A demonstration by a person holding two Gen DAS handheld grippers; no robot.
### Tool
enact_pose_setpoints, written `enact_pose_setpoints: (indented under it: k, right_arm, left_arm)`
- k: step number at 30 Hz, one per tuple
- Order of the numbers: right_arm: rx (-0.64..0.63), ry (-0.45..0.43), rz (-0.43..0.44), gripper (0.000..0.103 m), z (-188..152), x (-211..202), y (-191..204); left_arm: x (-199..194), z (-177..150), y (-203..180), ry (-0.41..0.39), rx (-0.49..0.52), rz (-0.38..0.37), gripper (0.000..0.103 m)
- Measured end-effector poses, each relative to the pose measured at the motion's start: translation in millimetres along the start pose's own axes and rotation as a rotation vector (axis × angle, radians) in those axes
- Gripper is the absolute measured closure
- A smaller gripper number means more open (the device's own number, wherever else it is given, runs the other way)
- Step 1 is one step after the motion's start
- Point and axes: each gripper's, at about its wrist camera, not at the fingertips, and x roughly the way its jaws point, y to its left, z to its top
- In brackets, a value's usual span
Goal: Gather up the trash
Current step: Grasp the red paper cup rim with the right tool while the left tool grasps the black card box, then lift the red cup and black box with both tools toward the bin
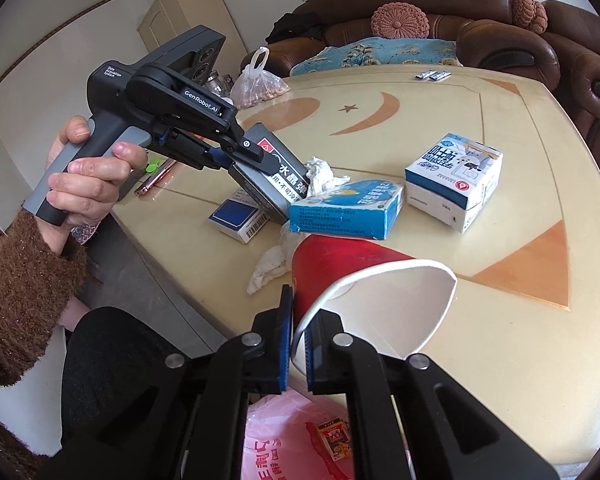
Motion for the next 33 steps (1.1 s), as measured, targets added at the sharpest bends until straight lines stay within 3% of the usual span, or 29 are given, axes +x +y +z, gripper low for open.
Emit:
enact_pose_setpoints:
  k: [22, 33]
  right_arm:
    - [-0.004, -0.027, -0.109, 0.097, -10.2, -33.8, -4.4]
    - [-0.031, -0.052, -0.136, 0.097, -8.7, -53.6, 8.6]
  left_arm:
    - [-28.8, -10.8, -19.9, -0.059, 0.034, 0.074, 0.077]
    - [-62.3, -34.6, -37.1, -0.107, 0.077, 0.097, 0.077]
